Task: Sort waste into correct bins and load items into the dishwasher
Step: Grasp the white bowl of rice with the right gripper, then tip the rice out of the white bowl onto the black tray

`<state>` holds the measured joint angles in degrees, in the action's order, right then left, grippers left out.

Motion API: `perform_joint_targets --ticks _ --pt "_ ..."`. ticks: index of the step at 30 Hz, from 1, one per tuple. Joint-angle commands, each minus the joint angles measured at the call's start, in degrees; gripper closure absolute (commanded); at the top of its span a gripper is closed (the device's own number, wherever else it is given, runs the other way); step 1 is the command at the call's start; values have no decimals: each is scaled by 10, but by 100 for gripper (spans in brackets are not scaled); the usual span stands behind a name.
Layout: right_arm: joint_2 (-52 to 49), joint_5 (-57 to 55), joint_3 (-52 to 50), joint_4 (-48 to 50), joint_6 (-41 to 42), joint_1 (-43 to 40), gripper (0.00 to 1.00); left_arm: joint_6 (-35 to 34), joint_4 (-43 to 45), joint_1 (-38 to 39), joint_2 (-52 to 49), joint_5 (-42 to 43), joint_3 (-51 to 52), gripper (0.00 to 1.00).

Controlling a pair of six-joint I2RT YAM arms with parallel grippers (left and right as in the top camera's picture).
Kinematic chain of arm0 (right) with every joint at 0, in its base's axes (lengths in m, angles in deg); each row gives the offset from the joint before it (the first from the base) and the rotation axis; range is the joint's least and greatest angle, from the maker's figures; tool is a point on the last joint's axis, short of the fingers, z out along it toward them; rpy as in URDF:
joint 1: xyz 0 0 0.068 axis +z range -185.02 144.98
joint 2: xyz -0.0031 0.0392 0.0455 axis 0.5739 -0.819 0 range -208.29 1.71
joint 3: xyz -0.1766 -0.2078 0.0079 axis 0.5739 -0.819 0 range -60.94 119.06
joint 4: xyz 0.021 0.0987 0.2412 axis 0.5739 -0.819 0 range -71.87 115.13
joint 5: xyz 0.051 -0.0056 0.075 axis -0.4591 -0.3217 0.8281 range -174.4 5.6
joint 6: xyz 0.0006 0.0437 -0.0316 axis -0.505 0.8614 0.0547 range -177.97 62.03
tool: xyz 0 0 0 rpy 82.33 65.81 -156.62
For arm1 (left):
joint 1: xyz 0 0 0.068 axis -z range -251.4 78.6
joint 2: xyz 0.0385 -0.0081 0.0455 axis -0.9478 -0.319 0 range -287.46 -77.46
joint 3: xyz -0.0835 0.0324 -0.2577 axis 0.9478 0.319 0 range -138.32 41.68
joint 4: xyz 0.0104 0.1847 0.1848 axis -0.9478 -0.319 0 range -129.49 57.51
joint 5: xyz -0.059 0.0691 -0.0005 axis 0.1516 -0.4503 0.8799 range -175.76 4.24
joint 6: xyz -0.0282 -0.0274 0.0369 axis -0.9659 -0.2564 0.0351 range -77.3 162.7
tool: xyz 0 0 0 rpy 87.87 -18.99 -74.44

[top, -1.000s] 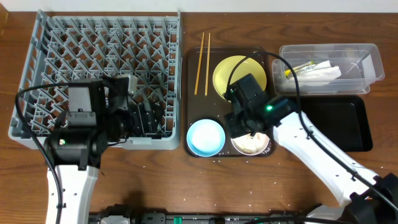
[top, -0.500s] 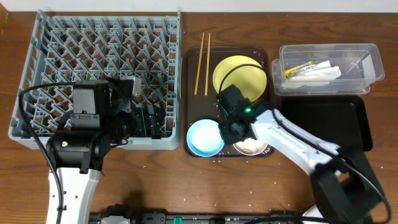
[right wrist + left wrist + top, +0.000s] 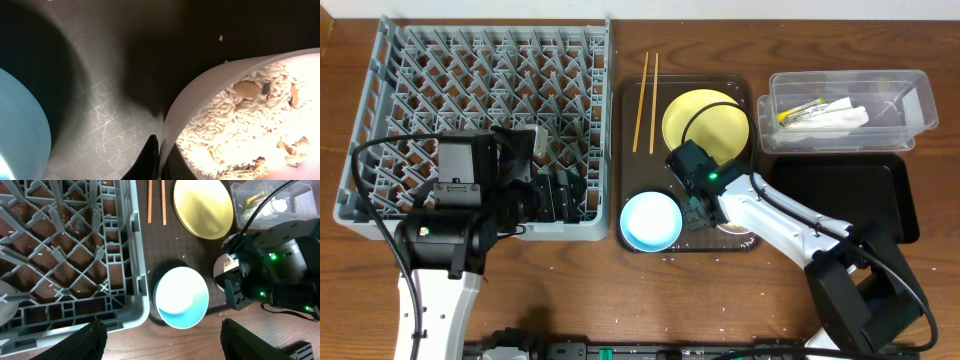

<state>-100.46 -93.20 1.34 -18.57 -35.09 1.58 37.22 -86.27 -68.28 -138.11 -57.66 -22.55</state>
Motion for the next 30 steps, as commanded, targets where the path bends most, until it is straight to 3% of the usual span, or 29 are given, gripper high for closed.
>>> perform_joint_targets --ticks 1,8,14,19,26,28,30 --pt "8 25 5 0 8 -4 99 12 -2 1 2 -5 -9 26" --pt "127 283 16 13 -66 -119 99 12 0 1 2 -5 -9 26" --pt "167 567 14 12 -138 -357 99 12 1 1 1 -5 -9 26" --pt "144 680 11 17 -113 -490 99 12 1 1 1 -5 -9 26" --pt "113 693 -30 25 -108 -561 99 12 1 1 1 -5 -9 26" --pt "109 693 -56 52 -102 -565 99 11 0 1 1 -5 -9 26" --pt "106 717 -102 164 -48 -583 99 12 1 1 1 -5 -9 25"
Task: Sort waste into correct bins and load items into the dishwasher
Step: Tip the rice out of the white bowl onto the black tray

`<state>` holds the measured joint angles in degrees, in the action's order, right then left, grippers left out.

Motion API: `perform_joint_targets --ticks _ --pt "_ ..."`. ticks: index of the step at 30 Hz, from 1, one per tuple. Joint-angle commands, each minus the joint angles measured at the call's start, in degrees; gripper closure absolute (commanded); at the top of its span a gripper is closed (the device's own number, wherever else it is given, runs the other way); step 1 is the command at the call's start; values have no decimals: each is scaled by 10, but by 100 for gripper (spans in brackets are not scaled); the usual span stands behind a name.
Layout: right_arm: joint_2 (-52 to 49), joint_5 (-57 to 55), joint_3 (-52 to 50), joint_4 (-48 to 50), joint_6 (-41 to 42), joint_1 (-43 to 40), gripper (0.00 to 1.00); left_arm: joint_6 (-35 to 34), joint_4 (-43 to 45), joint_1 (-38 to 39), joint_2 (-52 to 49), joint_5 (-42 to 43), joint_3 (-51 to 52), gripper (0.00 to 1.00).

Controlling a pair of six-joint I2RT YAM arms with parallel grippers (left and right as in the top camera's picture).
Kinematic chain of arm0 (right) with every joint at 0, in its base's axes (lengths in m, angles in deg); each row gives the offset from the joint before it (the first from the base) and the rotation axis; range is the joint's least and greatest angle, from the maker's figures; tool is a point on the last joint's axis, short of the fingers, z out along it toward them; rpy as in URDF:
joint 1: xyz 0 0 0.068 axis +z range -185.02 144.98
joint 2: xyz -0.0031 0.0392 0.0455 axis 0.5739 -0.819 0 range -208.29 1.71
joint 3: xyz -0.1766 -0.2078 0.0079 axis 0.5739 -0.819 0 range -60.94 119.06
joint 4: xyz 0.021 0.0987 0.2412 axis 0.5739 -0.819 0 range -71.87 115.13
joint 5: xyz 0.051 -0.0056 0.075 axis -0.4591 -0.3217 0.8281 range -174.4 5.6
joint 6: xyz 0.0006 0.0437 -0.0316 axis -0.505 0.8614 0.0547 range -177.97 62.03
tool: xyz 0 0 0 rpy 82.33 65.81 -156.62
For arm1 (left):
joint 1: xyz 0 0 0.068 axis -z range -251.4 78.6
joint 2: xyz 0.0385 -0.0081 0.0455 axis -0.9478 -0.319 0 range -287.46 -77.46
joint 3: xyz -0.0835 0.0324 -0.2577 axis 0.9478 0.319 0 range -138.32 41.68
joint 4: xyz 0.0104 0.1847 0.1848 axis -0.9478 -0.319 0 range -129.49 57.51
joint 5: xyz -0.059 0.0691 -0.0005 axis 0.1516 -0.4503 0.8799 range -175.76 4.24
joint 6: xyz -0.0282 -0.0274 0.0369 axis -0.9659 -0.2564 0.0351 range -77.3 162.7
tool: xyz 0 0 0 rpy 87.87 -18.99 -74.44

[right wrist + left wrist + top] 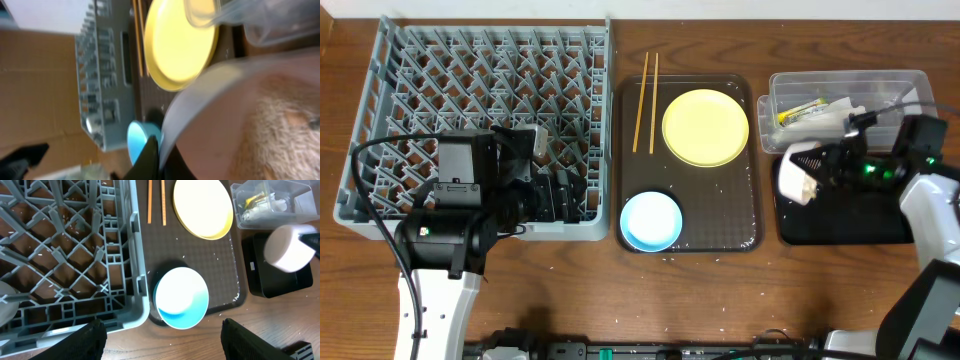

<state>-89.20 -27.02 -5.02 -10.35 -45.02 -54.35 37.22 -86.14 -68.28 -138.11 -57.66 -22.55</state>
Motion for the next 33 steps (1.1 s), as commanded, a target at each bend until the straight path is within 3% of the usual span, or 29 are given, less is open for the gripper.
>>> perform_joint_targets --ticks 1,4,15,19,22,26,33 --pt "-6 81 -54 135 72 -32 99 12 0 1 1 -5 -9 25" --pt "-6 200 -92 277 87 -52 99 12 0 1 1 -5 -9 25" --pt "-6 209 -111 266 63 -63 99 11 8 1 1 -5 -9 21" --pt "-6 134 -111 211 84 -63 99 11 8 1 1 -5 -9 21" --pt "-6 165 -111 224 35 -64 99 11 7 1 1 -5 -9 21" --pt "-6 230 -111 241 29 -72 99 11 8 1 1 -5 -9 21" --pt "-6 255 -111 257 93 -77 99 12 8 1 1 -5 -9 21"
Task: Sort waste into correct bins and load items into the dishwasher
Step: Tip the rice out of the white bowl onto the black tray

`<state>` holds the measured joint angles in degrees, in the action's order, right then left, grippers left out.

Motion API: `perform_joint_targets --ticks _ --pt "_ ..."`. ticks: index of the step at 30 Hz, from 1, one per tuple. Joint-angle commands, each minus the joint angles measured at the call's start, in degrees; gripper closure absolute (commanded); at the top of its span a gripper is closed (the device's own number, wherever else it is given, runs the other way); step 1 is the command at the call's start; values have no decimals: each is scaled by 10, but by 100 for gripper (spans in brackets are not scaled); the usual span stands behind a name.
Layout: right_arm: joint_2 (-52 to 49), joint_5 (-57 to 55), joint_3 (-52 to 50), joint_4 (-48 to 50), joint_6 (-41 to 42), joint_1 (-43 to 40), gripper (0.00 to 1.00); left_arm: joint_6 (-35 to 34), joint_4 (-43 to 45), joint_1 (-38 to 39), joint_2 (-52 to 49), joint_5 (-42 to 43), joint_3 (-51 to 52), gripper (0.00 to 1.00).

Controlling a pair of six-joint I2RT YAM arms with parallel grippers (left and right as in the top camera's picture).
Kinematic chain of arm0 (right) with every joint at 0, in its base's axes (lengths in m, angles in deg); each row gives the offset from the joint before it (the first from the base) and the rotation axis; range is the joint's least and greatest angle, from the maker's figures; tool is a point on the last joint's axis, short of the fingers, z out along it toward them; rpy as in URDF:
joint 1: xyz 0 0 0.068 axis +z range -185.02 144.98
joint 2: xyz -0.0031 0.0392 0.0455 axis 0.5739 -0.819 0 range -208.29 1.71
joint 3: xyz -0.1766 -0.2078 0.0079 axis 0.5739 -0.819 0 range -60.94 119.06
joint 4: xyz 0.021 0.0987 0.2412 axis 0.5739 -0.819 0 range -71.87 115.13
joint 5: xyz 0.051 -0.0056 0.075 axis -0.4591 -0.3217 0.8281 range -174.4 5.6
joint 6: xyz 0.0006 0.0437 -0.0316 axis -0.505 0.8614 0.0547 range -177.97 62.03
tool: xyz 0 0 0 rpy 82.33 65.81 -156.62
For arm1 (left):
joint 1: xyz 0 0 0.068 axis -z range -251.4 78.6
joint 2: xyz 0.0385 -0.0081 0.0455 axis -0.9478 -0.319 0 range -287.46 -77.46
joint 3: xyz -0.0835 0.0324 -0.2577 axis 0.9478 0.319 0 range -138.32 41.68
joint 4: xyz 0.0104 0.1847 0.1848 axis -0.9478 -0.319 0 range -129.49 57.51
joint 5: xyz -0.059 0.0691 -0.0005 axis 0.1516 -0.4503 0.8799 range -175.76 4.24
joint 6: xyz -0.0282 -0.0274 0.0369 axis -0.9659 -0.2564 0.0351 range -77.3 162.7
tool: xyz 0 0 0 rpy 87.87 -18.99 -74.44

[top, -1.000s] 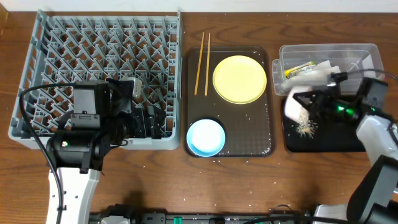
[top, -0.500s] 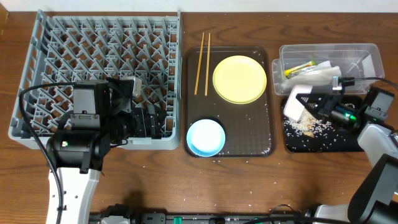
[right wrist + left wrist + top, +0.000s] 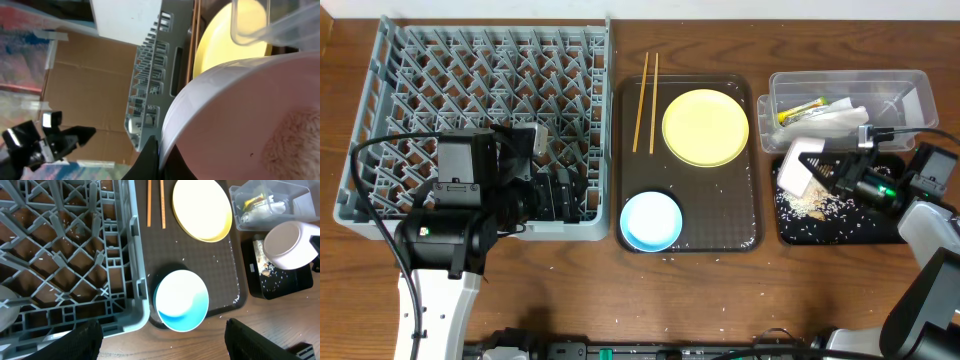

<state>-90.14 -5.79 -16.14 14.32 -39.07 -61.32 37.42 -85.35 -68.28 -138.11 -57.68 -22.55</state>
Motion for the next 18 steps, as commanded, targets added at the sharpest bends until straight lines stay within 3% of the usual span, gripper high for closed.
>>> perform_joint_targets --ticks 1,6,11,13,17,18 --pt "3 94 0 42 29 -6 99 10 0 1 1 -5 -9 21" --pt "5 73 0 40 19 -5 99 9 0 1 1 -5 -9 20" --pt "5 -80 0 -63 56 -6 99 9 -2 1 1 -5 -9 20" --pt "5 -18 0 -51 1 -5 99 9 -2 1 1 -5 -9 20" --pt "5 -54 0 -73 29 -9 99 9 -2 1 1 -5 -9 20" --pt "5 8 0 -42 -25 -7 99 9 -2 1 1 -5 -9 20"
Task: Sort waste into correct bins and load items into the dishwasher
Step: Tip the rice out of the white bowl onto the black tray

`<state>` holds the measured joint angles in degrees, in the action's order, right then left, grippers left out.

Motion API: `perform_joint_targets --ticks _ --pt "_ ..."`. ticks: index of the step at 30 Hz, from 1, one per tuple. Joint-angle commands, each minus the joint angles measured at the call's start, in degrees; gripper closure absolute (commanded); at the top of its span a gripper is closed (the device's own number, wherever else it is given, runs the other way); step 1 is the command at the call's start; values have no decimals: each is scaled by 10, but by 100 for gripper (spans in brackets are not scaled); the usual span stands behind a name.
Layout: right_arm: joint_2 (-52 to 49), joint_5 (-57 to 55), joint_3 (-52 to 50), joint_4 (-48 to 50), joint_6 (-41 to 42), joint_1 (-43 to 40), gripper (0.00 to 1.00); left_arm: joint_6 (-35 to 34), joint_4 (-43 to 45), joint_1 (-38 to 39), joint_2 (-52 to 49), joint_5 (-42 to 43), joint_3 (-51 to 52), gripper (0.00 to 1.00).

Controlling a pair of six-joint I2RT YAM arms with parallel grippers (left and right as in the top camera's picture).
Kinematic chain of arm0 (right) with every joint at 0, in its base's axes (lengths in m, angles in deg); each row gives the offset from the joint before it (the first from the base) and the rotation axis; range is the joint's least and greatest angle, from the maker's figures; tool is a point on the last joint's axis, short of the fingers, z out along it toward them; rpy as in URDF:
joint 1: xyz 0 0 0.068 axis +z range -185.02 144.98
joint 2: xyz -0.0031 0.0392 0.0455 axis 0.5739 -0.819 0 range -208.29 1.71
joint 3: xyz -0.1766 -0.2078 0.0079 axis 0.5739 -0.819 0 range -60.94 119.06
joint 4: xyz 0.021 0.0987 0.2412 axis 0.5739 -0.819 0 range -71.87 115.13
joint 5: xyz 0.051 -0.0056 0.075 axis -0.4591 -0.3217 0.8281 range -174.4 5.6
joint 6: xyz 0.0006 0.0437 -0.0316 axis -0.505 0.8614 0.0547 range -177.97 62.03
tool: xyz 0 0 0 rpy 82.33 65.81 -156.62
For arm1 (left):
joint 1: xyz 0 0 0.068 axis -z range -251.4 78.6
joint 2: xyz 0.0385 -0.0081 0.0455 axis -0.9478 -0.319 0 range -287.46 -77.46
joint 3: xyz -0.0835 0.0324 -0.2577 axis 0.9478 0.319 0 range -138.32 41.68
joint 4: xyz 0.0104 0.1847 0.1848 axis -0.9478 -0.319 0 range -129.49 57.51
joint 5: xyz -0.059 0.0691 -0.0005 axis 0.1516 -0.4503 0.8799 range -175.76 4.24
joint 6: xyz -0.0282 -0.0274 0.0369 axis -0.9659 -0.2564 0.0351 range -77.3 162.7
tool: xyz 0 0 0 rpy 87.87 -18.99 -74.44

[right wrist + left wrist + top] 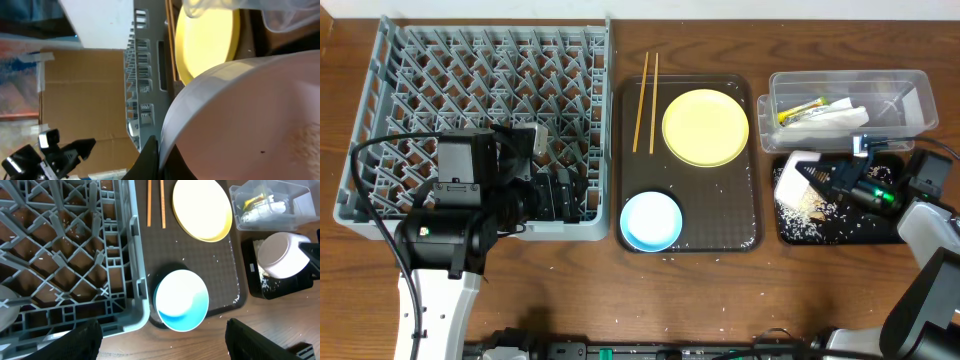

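Note:
My right gripper is shut on the rim of a white bowl, which it holds tipped on its side over the black bin. Rice and scraps lie spilled in the bin's left part. The right wrist view is filled by the bowl's inside, nearly bare, with the pinching fingers at the rim. A blue bowl, a yellow plate and chopsticks lie on the dark tray. My left gripper hangs open by the grey dish rack, holding nothing.
A clear plastic bin with wrappers stands behind the black bin. A grey cup sits in the rack near the left arm. Rice grains are scattered on the tray and wood table.
The white bowl sits slightly lower and further left over the black bin, tipped more steeply. Less rice shows inside it. The left arm has not moved.
My right gripper was shut on the rim of the rice-filled white bowl on the tray. Then it held the bowl tipped over the black bin. Later, rice lay spilled in the bin, and now the bowl is nearly bare.

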<state>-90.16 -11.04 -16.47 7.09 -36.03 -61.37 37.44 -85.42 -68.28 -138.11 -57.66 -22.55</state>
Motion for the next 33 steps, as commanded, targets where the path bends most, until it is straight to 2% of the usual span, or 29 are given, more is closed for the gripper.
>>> perform_joint_targets --ticks 1,3,5,7,9,10,11,12,15,16,18,20,21,23,24,26,29,30,31,33 --pt "5 89 3 45 -77 -6 99 9 -2 1 1 -5 -9 20" --pt "5 24 3 26 -18 -7 99 9 0 1 1 -5 -9 20" --pt "5 121 3 54 -96 -2 99 9 0 1 1 -5 -9 20" --pt "5 60 3 46 -29 -3 99 9 1 1 1 -5 -9 20" --pt "5 157 3 80 -104 -1 99 9 2 1 1 -5 -9 20" --pt "6 135 3 78 -82 2 99 9 1 1 1 -5 -9 20" --pt "6 46 3 52 -8 2 99 9 2 1 1 -5 -9 20" --pt "6 4 3 26 2 1 99 9 3 1 1 -5 -9 20" --pt "7 122 3 60 -99 6 99 9 2 1 1 -5 -9 20" --pt "7 60 3 52 -33 6 99 9 3 1 1 -5 -9 20" --pt "7 30 3 23 8 3 99 9 3 1 1 -5 -9 20" --pt "8 160 3 70 -68 8 99 7 3 1 1 -5 -9 20" --pt "11 156 4 82 -61 11 99 5 3 1 1 -5 -9 20" --pt "18 25 4 46 26 12 98 5 4 1 1 -5 -9 20" --pt "19 3 4 31 35 11 99 5 5 1 1 -5 -9 20" --pt "20 83 4 73 -19 15 99 5 3 1 1 -5 -9 20" --pt "22 -12 4 38 37 16 99 5 6 1 1 -5 -9 20" --pt "23 -6 4 40 21 17 99 5 7 1 1 -5 -9 20" --pt "24 49 4 68 -32 20 99 5 7 1 1 -5 -9 20" --pt "24 94 4 104 -60 23 99 5 7 1 1 -5 -9 20"
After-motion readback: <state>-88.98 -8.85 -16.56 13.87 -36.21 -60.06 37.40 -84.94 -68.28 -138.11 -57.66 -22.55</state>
